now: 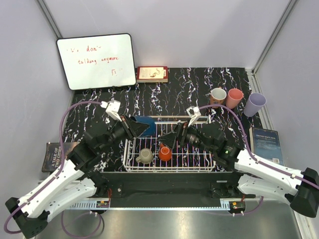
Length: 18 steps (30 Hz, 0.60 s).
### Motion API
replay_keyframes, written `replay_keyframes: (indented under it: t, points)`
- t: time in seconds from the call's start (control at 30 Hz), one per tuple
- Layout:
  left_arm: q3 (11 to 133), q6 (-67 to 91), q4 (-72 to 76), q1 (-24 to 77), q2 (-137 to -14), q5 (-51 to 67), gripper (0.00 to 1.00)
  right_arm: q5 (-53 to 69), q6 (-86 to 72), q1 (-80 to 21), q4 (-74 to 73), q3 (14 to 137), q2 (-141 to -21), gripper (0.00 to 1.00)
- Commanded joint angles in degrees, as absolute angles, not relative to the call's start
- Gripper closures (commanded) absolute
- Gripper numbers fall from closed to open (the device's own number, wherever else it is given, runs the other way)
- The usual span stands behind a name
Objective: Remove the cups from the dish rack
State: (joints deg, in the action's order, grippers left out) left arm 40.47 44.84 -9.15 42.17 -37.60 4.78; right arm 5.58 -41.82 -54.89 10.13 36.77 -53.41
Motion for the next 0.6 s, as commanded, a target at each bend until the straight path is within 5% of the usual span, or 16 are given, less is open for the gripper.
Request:
replay_keyframes:
  t: [0.0,0.37,0.57]
  points:
    - [47.9,39.5,-9.1,42.4,-38.7,-0.4,1.00,-3.8,-39.2,-54.8,3.7,39.9,-51.4,0.09]
    - [77.2,28.3,-39.9,39.4,-57.9,-31.2,1.00,-20.4,-36.8,-54.8,-13.3,47.2,-55.2,0.11]
    - [91.7,28.4,-48.7,25.9,-77.1,-25.3,1.00,-20.9,-36.5,-54.8,-13.5,49.0,-58.1,0.11]
